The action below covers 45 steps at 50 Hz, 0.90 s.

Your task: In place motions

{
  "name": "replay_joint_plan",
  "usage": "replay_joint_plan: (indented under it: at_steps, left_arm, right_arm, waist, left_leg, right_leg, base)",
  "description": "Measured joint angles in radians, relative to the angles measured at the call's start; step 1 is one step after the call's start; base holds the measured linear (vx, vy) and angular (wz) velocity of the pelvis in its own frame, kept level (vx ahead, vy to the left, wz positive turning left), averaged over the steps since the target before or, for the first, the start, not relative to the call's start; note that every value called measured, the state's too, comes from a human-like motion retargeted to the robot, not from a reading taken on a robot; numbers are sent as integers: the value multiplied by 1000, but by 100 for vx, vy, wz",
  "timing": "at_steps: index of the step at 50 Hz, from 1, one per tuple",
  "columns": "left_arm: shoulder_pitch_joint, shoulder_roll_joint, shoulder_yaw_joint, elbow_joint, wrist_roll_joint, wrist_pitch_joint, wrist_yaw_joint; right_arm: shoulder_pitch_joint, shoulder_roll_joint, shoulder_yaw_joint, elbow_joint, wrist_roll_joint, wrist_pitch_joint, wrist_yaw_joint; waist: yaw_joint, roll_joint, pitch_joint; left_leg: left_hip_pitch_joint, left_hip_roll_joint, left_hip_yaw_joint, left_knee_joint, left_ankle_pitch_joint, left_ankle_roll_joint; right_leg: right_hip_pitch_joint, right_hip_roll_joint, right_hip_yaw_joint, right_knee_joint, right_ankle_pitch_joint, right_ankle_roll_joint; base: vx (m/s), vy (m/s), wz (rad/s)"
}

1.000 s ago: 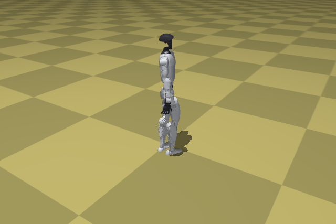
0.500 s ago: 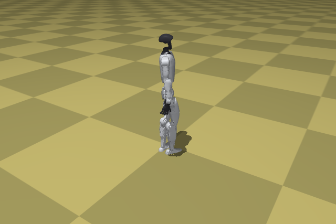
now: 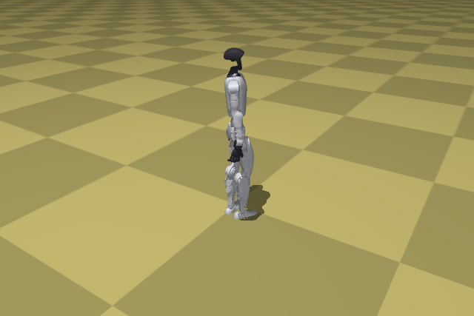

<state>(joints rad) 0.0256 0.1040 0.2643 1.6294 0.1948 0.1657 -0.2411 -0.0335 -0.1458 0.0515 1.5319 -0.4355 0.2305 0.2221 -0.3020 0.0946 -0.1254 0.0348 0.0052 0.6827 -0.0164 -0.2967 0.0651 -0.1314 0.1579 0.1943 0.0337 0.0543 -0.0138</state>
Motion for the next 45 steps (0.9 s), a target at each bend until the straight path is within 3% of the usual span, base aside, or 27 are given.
replay_joint_plan:
  at_steps: [22, 45]
  left_arm:
    - [6, 7, 0, 9, 10, -1, 5]
    - [3, 8, 6, 5, 14, -4, 5]
  right_arm:
    - [7, 6, -4, 5, 15, -6, 12]
    - [7, 15, -1, 4, 21, -9, 17]
  waist:
    - [14, -1, -4]
    - [8, -2, -10]
  left_leg:
    - [-2, 27, 11, -3, 8, -4]
    - [-8, 43, 24, -5, 14, -9]
  right_leg:
    - [16, -36, 23, -7, -20, 54]
    - [19, -37, 41, -13, -25, 66]
  base:
    - [0, 0, 0]
    - [0, 0, 0]
